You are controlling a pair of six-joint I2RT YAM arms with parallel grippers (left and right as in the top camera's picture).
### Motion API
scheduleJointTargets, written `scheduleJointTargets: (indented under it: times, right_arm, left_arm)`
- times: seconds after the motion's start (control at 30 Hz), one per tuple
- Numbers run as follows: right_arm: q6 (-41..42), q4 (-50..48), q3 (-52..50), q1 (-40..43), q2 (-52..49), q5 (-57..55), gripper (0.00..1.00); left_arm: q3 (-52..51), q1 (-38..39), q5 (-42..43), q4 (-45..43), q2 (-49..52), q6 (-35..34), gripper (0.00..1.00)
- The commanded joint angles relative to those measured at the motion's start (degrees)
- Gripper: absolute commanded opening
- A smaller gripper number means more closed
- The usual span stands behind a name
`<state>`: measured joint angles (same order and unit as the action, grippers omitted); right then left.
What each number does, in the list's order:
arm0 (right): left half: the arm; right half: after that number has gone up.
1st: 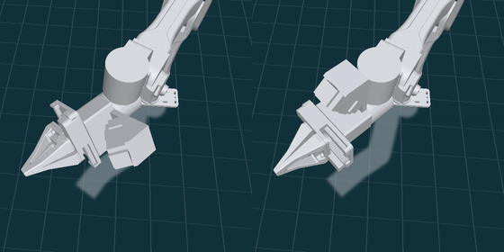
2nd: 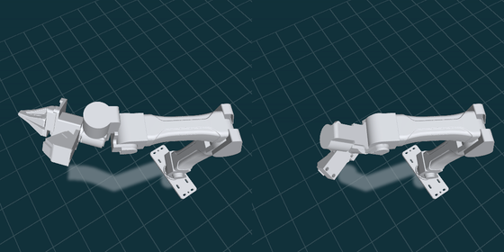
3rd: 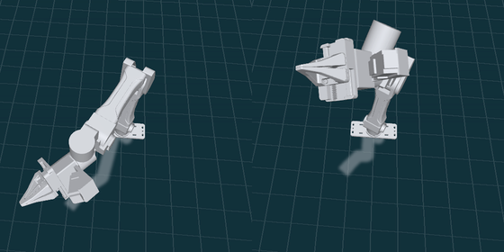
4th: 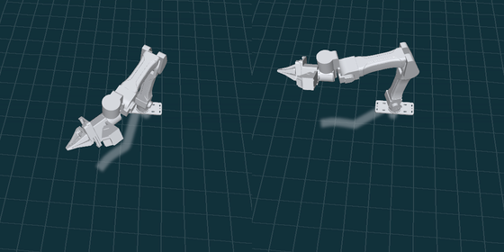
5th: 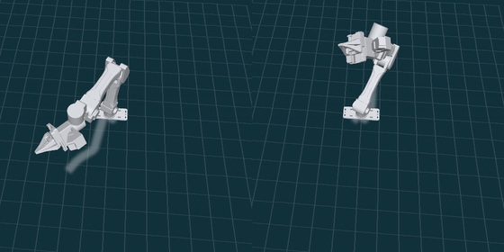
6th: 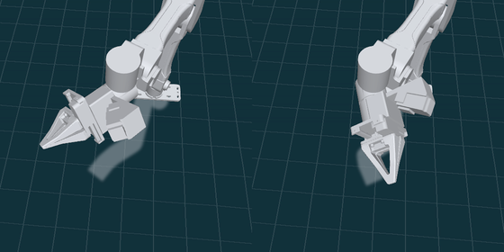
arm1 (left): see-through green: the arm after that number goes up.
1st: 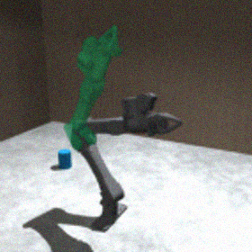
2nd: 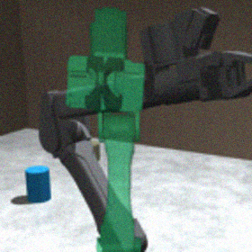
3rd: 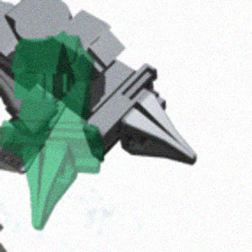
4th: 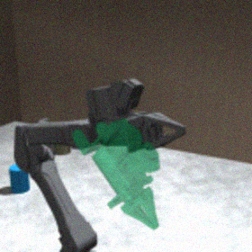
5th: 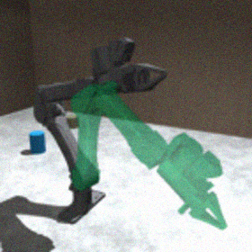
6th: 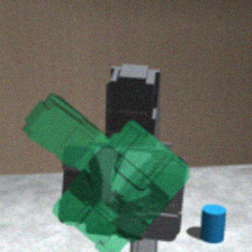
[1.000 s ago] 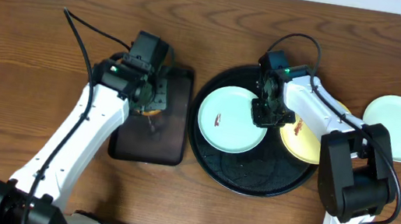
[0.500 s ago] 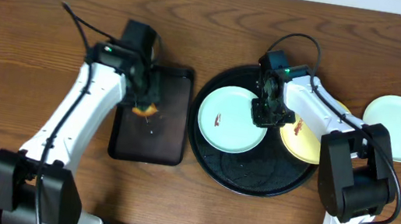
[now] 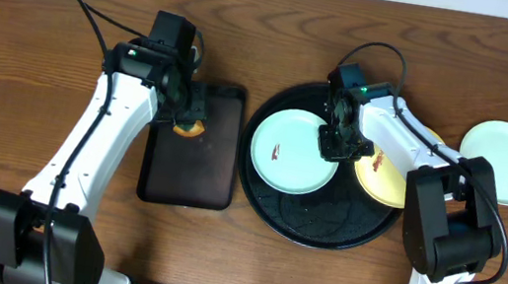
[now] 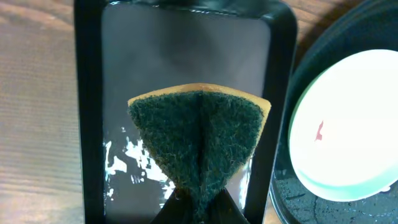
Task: Clean dirty plates on tray and stack at the side
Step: 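Carry the sponge with the left gripper over the held pale green plate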
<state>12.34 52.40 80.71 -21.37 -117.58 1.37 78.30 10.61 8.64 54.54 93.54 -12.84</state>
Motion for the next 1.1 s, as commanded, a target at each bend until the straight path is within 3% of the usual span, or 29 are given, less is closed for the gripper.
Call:
scheduleJointTargets:
  times: [0.0, 0.37, 0.67, 1.07]
  right_arm:
    - [-0.85, -0.31, -0.52, -0.44, 1.01, -0.48, 0.15]
    - [-0.85, -0.28, -0.52, -0.44, 1.01, -0.5, 0.15]
    - [-0.85, -0.31, -0.52, -0.44, 1.01, -0.48, 0.15]
    - [-0.85, -0.28, -0.52, -0.44, 1.01, -0.5, 0.15]
  left_arm:
    - [0.07, 2.12, -0.35, -1.01, -1.64, 2.27, 0.07]
    - [-0.35, 12.68, -1.77, -6.23, -1.14, -4.35, 0.07]
    - [-0.96, 19.8, -1.57, -11.02, 6.82, -7.87, 0.07]
    - [-1.14, 21.27, -1.6, -16.63, 14.67, -7.82, 0.08]
